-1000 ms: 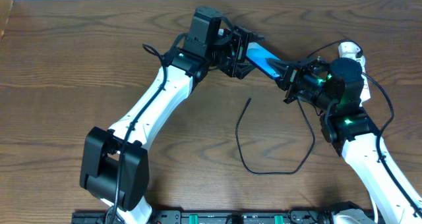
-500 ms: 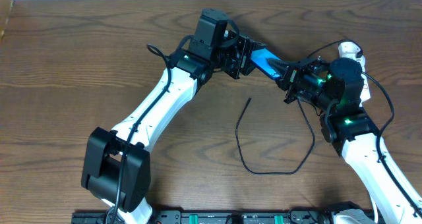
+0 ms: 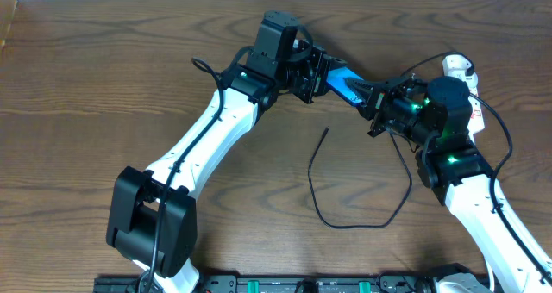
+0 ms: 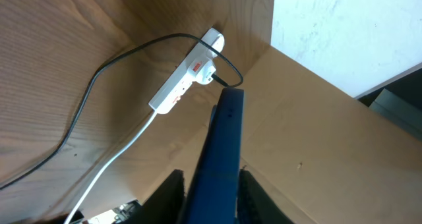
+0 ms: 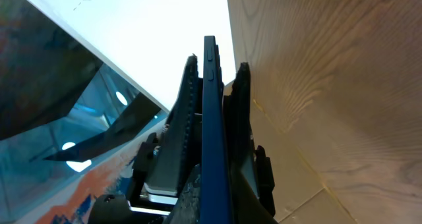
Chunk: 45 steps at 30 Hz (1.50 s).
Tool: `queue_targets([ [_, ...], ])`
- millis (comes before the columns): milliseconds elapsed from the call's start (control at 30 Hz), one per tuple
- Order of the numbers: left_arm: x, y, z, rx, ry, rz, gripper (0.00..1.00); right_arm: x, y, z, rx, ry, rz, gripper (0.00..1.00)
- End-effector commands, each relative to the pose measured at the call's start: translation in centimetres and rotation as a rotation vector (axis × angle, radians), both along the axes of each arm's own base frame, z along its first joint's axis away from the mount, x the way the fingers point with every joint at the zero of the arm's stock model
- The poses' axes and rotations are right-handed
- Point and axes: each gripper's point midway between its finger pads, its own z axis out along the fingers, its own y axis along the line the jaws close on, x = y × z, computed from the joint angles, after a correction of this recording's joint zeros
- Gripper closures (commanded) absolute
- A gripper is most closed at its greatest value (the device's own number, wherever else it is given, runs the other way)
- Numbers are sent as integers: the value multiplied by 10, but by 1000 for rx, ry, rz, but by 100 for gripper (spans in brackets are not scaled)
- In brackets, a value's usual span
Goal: Plug charger to phone and switch on socket
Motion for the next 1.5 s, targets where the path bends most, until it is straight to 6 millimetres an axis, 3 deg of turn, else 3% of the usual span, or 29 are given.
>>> queue_targets([
  [0,1,3,18,-7,-55,5,80,-1,4,19,30,-31,12,98],
  [67,1,3,18,-7,-55,5,92,-1,4,19,30,-31,12,98],
  [267,3,5,17,3,-62,18,93,-1,4,19,30,-32,13,99],
  [333,3,5,17,3,-62,18,93,-1,4,19,30,-32,13,90],
  [367,3,5,17,3,-62,18,93,-1,4,19,30,-32,12,55],
  [400,3,5,17,3,-62,18,93,-1,4,19,30,-32,12,42],
  [433,3,5,17,3,-62,18,93,-1,4,19,29,-33,13,18],
  [467,3,5,17,3,-62,19,93,0,4,19,15,-48,15,1],
  [533,7,9,17,6,-69,25,93,3,-3,19,-36,-98,9,1],
  [667,24,41,20,3,-101,37,93,5,-19,21,-109,-194,53,1],
  [833,22,72,37,-66,-248,-146,93,-1,-35,22,-286,-422,182,1],
  [933,12,83,50,-99,-431,-302,93,-6,-38,6,-430,-508,256,1],
  [1133,-1,100,66,-139,-730,-478,93,-15,-49,-36,-594,-428,300,1],
  [1233,-2,121,75,-168,-834,-508,93,-20,-52,-48,-659,-424,336,1],
  [1467,-2,156,78,-207,-888,-491,93,-19,-53,-54,-710,-420,334,1],
])
